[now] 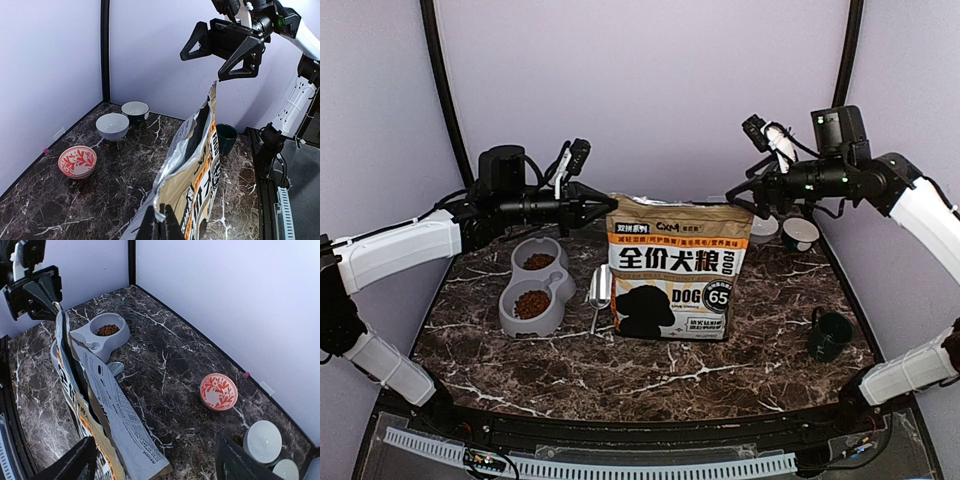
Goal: Serve the pet food
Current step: Close the seal on the pet food bag with both arms, then press the seal on the pet food bag.
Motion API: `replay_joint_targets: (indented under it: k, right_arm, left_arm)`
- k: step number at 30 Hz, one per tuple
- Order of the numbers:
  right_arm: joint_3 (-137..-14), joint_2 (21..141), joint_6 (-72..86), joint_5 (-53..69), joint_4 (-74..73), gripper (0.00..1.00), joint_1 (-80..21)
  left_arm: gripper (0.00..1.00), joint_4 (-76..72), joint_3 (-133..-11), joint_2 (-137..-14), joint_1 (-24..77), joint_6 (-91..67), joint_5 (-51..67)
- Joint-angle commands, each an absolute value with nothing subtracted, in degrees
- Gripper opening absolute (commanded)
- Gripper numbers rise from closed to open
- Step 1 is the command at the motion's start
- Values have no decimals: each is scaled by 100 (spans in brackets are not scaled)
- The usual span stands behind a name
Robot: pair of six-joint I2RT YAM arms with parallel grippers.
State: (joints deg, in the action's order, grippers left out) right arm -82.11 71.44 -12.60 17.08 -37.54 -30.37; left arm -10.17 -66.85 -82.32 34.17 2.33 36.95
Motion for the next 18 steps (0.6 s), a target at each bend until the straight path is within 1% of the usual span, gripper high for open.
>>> replay_joint_targets:
  k: [1, 10, 18]
  right_arm:
    - [-8846, 7515, -1608, 2075, -3996, 84, -3300]
    - [-10130, 8761, -2096, 1690, -4460, 85, -4362]
    - [-11244, 9725, -2380, 1608, -4798, 85, -4603]
  left_arm:
    - [0, -1607, -6719, -7783, 3331, 130, 3880]
    - [0, -1693, -6680, -7735, 3331, 62, 3936]
    - [0, -1840, -6612, -7751, 3331, -8, 4092]
